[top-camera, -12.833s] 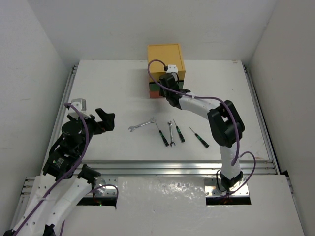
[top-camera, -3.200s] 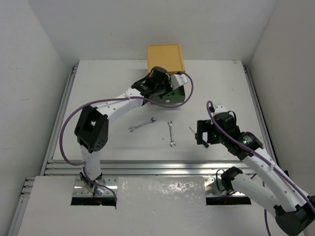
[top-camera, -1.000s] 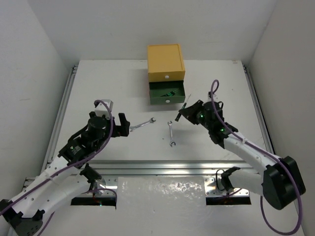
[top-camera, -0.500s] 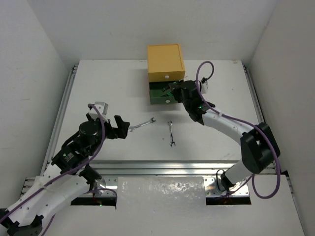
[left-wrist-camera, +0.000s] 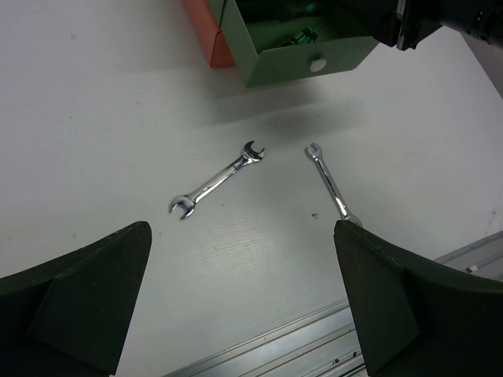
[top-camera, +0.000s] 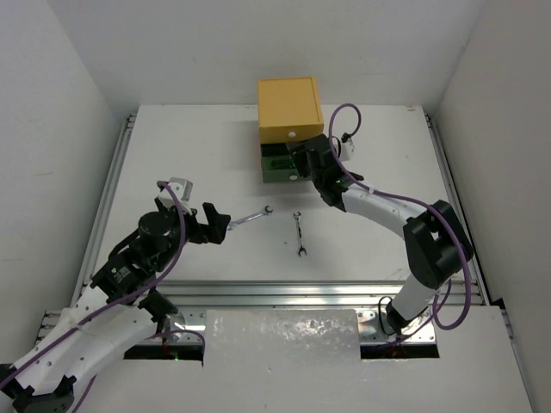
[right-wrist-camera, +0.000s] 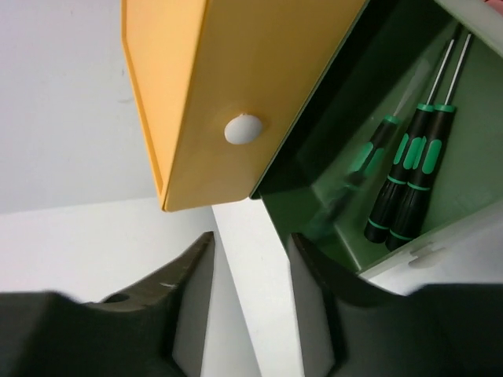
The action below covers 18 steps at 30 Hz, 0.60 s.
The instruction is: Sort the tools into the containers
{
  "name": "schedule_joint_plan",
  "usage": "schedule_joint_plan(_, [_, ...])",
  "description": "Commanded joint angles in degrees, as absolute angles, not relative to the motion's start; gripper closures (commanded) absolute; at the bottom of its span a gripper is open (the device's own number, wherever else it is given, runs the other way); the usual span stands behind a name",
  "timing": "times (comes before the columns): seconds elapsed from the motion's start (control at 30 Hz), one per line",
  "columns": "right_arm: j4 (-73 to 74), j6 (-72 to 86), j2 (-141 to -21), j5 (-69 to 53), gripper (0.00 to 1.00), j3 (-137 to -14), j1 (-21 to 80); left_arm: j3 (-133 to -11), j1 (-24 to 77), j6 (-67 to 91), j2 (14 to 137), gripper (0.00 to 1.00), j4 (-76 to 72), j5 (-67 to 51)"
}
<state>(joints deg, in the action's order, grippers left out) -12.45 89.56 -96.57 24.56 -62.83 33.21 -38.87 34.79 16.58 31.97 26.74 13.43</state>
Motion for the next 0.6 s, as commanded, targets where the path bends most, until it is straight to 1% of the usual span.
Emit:
schedule_joint_plan(0.0, [-15.2, 88.8, -96.5, 22.8, 0.55, -65.8, 33.6, -38.7, 34.3, 16.0, 31.5, 0.0, 23.7, 12.7])
schedule_joint_plan(0.07, [-15.2, 88.2, -96.1, 22.2, 0.52, -65.8, 33.6, -38.7, 34.3, 16.0, 31.4, 0.0, 23.8, 12.7])
schedule_joint_plan(0.2, [-15.8, 84.0, -93.4, 20.3, 0.5, -64.8, 33.7, -38.7, 34.3, 16.1, 31.3, 0.0, 23.7, 12.8])
schedule_joint_plan(0.27, [-15.4, 76.8, -90.5, 18.6, 0.51, -63.7, 33.8, -38.7, 34.3, 16.2, 31.1, 0.0, 23.8, 13.1])
schedule_joint_plan(0.3, [-13.0, 73.9, -89.3, 18.0, 0.51, -63.4, 34.2, -38.7, 34.3, 16.3, 30.9, 0.0, 23.9, 13.3])
schedule_joint_plan(0.33, [-11.6, 66.9, -87.2, 16.4, 0.52, -63.0, 34.5, -38.7, 34.3, 16.4, 30.9, 0.0, 23.9, 13.7])
schedule_joint_plan(0.4, [-8.3, 58.5, -84.8, 15.6, 0.57, -59.6, 35.8, -38.7, 34.3, 16.9, 30.4, 0.0, 23.9, 14.6])
schedule_joint_plan(0.47, [-8.2, 54.6, -81.2, 14.1, 0.66, -54.0, 35.9, -38.7, 34.3, 17.3, 30.1, 0.0, 24.0, 15.1])
schedule_joint_plan(0.53, [-4.0, 49.3, -80.4, 12.4, 0.65, -53.0, 35.9, -38.8, 34.3, 18.0, 30.1, 0.0, 24.2, 15.1])
schedule_joint_plan(0.57, [-2.6, 47.3, -80.9, 11.4, 0.61, -53.3, 36.0, -38.8, 34.3, 18.0, 30.1, 0.0, 24.0, 14.8])
